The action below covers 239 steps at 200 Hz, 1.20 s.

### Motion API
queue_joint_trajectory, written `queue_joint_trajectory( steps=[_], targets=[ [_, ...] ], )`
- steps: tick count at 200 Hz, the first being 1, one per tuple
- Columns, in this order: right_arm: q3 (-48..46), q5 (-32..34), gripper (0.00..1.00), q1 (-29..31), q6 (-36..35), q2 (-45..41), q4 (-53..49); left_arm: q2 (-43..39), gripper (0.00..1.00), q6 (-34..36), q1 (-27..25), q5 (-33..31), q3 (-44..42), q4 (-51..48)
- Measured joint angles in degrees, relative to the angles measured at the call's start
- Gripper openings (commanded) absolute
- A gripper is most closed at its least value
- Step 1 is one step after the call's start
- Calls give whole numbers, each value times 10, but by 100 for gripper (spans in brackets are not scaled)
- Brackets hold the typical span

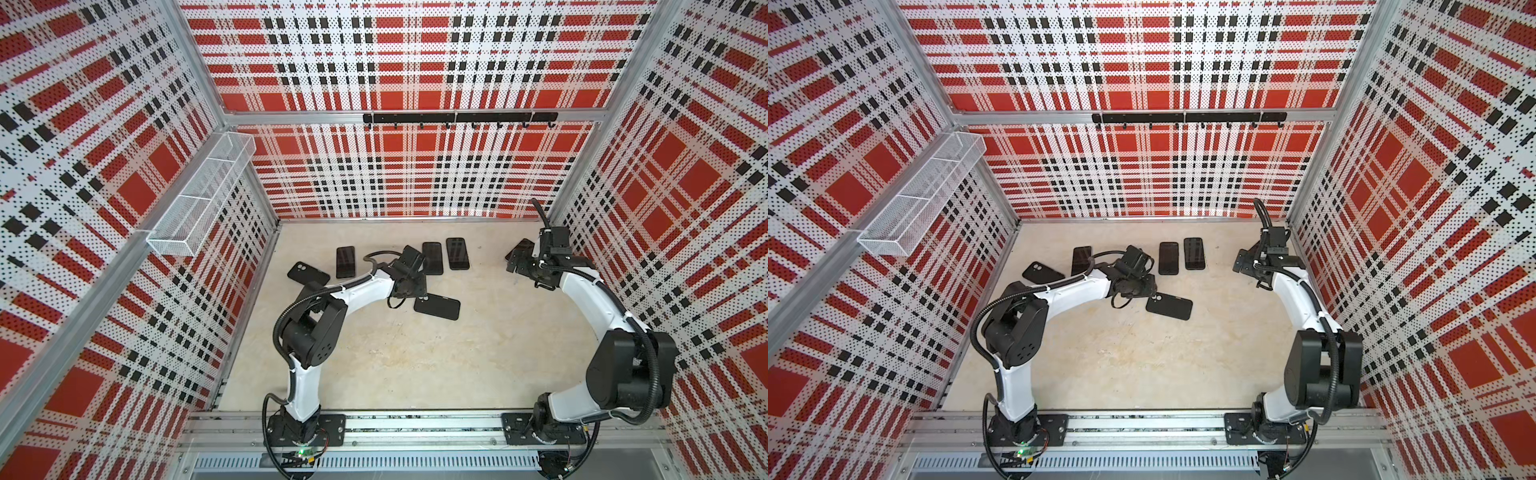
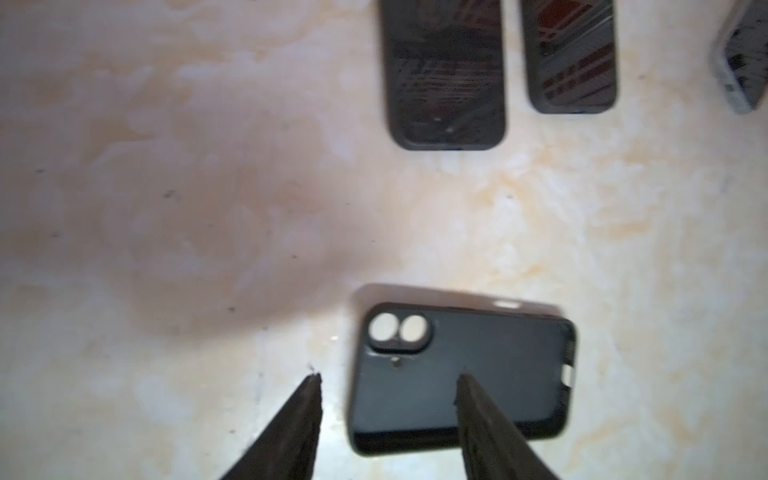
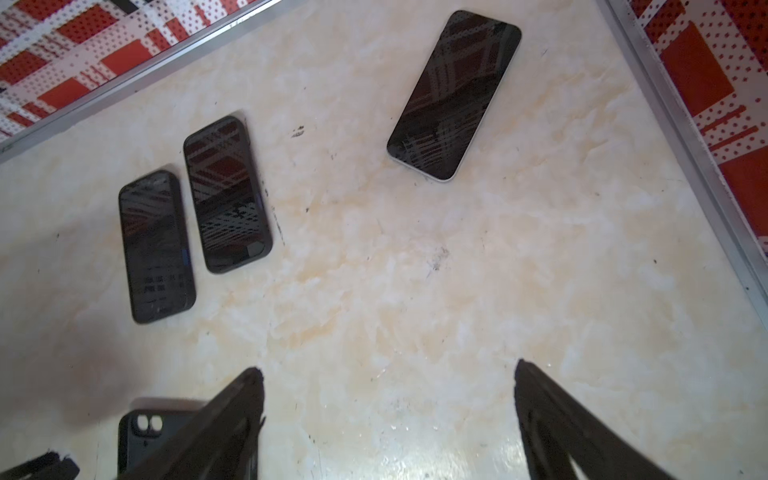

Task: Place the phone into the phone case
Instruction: 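Drag the black case toward the table center with the left gripper, then open the left gripper off the case while the right gripper lowers onto the silver-framed phone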

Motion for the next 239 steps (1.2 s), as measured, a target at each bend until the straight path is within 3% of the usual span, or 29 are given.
queue_joint_trajectory(
  steps=[38, 82, 103, 193, 239],
  targets=[
    [78, 23, 97, -13, 26, 90, -10, 21, 48, 17, -10, -4, -17, 8],
    [185, 46, 100, -21, 48, 197, -33, 38, 24, 27, -11, -5, -17, 29],
    [235, 51, 100, -22, 59, 256, -51, 40, 19, 26, -11, -5, -19, 34],
    [451, 74, 99, -22, 76, 444, -137, -10, 17, -19, -30, 13, -104, 85],
    [515, 73, 99, -26, 88, 503, -168, -15, 23, -31, -38, 20, -107, 84]
  ],
)
